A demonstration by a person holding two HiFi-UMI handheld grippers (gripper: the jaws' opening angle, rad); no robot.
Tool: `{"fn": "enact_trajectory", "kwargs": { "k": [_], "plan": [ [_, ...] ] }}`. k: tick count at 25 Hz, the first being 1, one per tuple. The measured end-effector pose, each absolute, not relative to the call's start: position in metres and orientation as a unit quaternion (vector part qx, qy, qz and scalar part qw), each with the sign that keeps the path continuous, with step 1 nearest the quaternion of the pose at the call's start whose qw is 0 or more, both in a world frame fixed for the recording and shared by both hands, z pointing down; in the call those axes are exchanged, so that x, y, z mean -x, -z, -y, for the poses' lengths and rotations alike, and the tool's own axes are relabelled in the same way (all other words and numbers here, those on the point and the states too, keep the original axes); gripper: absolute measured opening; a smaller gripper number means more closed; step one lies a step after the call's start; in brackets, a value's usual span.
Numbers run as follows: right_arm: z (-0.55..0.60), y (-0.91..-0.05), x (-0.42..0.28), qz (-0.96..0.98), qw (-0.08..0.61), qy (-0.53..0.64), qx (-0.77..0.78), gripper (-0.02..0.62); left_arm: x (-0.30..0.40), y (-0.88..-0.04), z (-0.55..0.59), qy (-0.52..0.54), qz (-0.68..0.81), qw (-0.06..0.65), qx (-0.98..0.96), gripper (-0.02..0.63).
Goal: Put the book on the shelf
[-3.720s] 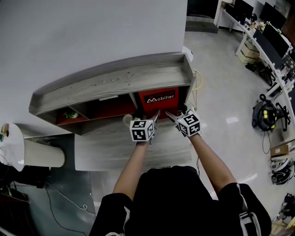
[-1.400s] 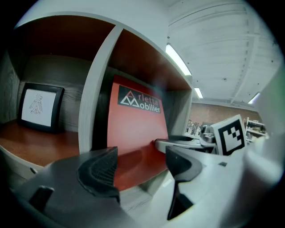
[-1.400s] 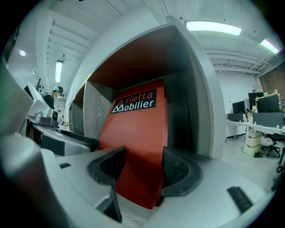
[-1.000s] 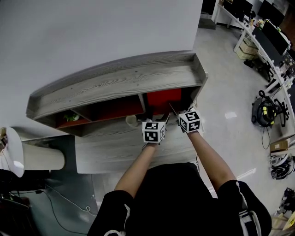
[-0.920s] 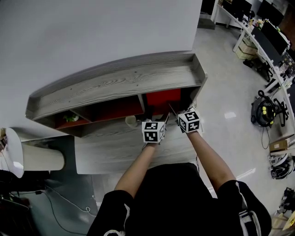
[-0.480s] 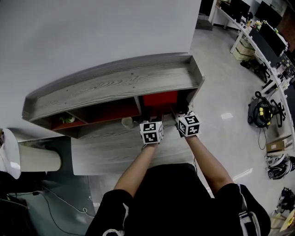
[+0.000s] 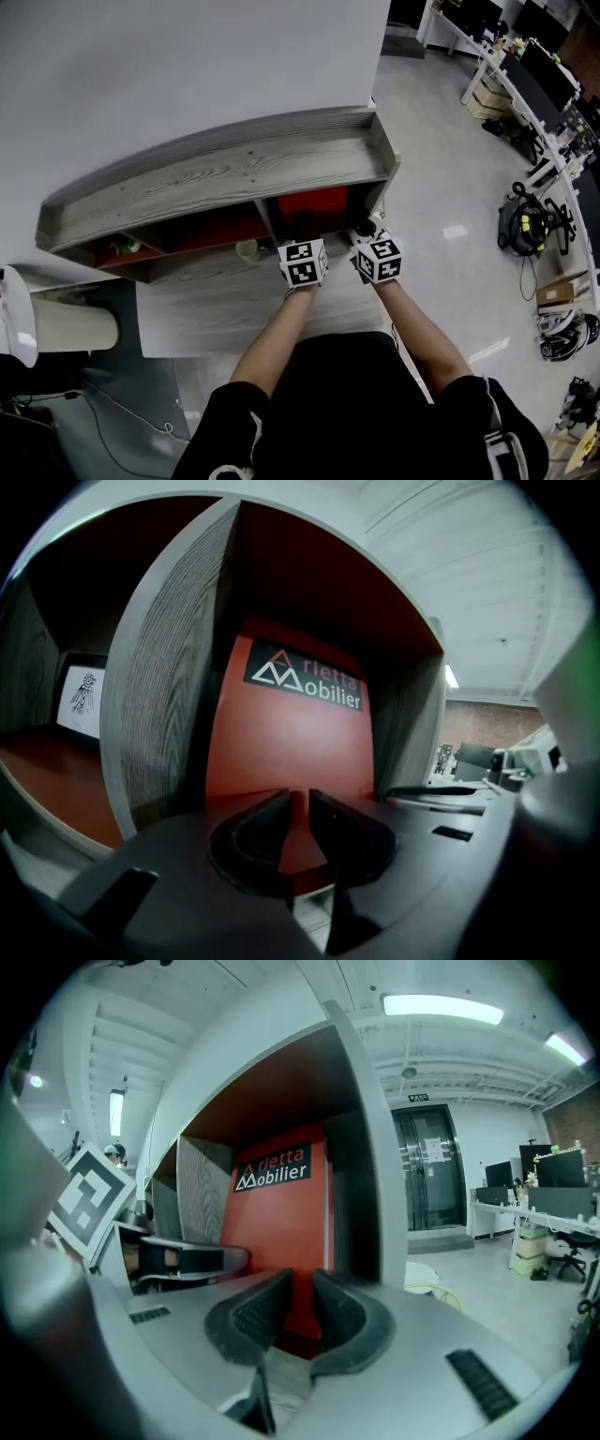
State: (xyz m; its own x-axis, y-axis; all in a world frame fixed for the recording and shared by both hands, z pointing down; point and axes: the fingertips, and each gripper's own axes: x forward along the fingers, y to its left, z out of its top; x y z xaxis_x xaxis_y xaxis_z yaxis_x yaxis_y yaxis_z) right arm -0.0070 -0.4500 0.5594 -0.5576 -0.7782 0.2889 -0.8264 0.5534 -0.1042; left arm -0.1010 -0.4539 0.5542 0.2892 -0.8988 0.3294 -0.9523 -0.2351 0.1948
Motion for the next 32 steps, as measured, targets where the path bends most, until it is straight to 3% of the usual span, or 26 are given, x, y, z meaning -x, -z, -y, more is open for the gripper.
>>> {"fn": "enact_trajectory", "kwargs": {
  "k": [12,32],
  "plan": [
    [0.442,-0.579,-0.008,0.887,0.12,-0.123,-0.428,0.032,0.098,-0.556,0.476,-0.08,0.627,0.176,-0.755,0.057],
    [0.413,-0.597,-0.04,0.905,0.135,-0.129,-0.383,0.031,0.092,-0.561,0.501,-0.112,0.662,0.157,-0.724,0.057]
  ]
}}
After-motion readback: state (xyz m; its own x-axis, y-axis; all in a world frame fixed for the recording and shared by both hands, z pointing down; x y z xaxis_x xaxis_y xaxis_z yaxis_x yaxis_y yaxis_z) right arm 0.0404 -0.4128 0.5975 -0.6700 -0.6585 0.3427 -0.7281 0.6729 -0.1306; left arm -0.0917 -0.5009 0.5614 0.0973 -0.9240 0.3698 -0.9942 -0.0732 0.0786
